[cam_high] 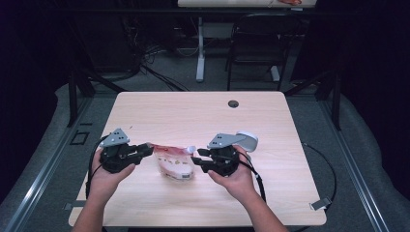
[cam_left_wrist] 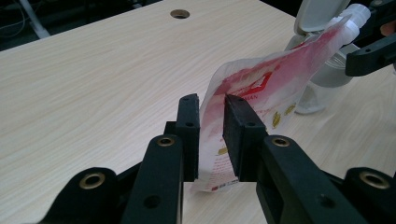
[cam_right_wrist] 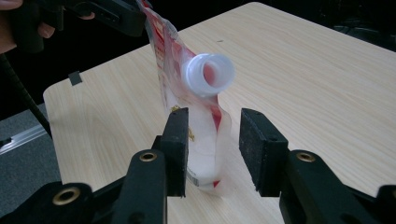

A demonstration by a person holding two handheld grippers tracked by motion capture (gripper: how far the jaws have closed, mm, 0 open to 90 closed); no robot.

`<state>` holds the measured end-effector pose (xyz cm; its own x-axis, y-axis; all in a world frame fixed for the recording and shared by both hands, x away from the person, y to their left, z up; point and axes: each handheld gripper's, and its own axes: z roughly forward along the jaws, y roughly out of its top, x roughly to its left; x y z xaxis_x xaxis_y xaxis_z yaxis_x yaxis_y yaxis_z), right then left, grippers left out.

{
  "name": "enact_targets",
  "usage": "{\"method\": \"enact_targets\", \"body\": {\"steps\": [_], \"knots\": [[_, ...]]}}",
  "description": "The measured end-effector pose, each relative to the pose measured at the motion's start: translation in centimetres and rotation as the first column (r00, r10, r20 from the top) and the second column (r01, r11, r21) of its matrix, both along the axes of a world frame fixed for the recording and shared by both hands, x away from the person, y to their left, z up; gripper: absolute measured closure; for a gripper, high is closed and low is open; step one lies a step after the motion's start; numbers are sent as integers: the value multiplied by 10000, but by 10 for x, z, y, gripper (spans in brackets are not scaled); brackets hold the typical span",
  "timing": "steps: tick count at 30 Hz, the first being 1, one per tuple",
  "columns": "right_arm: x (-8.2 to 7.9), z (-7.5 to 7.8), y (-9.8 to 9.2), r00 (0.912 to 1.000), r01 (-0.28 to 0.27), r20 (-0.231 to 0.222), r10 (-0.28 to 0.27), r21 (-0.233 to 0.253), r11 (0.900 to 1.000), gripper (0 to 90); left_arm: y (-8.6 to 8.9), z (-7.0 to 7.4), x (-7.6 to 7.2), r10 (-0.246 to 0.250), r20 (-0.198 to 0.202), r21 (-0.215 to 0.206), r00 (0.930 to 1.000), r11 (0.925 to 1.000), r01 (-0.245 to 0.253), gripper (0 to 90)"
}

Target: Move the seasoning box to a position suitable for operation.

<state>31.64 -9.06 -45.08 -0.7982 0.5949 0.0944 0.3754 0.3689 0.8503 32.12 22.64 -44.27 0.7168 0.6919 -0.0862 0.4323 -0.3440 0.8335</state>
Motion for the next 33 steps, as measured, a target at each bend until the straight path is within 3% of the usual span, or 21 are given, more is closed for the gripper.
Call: {"method": "enact_targets", "body": {"steps": [8, 13, 18, 33], "knots": [[7, -1, 6, 9997, -74, -231, 86, 499, 9987, 624, 1, 0, 0, -46, -49, -6, 10000, 10000, 46, 795], [8, 0, 7, 9999, -38, -160, 45, 454, 9990, 646, 0, 1, -1, -9, 8, 82, 10000, 10000, 9, 838], [7, 3, 10, 10000, -19, 79, 18, 82, 10000, 664, 0, 1, -2, -50, -2, 82, 10000, 10000, 50, 899], [0, 4, -5, 9996, 184, 218, -185, 38, 9998, 666, -14, 3, -10, -639, -29, 88, 9980, 9979, 639, 900]]}}
